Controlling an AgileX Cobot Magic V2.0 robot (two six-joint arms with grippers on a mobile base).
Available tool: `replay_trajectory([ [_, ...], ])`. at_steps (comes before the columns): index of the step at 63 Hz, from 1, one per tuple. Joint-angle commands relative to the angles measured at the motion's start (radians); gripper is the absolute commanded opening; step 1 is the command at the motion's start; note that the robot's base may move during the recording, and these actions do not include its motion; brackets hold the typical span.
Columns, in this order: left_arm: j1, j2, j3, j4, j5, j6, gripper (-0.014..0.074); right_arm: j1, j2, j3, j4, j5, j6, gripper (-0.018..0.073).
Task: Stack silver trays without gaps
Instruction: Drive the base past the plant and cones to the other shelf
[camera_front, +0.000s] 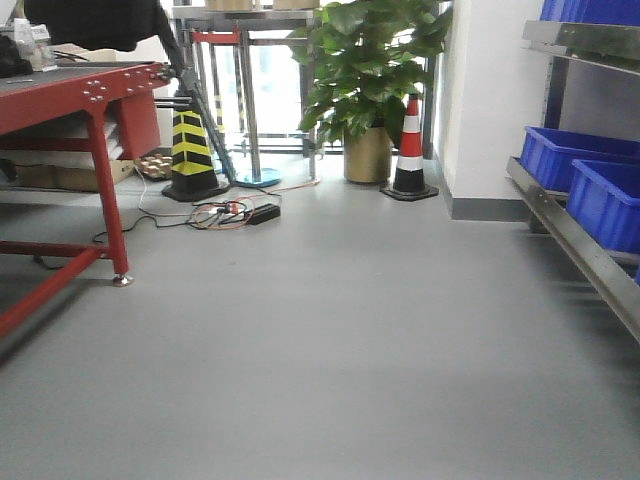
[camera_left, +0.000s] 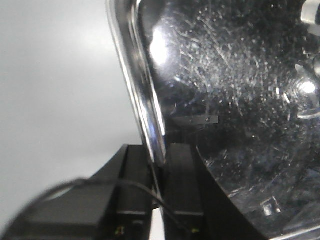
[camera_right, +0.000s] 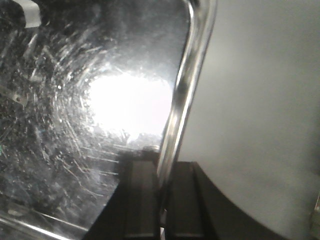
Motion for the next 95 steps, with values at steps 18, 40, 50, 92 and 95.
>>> replay_trajectory([
  [18, -0.021, -0.027, -0.025, -0.069, 0.042, 0.036, -0.0048, 0.013, -0.027, -0.033, 0.053, 0.076, -0.021, 0.0056],
  [40, -0.021, -0.027, -0.025, -0.081, 0.04, 0.036, -0.0048, 0.013, -0.027, -0.033, 0.054, 0.075, -0.021, 0.0056],
  [50, -0.021, -0.027, -0.025, -0.081, 0.04, 0.036, -0.0048, 0.013, -0.027, -0.033, 0.054, 0.075, -0.021, 0.0056],
  [92, -0.021, -0.027, -0.025, -0.104, 0.04, 0.036, -0.0048, 0.013, -0.022, -0.033, 0.055, 0.07, -0.021, 0.0056],
  [95, -0.021, -0.027, -0.025, -0.103, 0.04, 0.036, -0.0048, 0.013, -0.022, -0.033, 0.055, 0.07, -0.021, 0.0056],
])
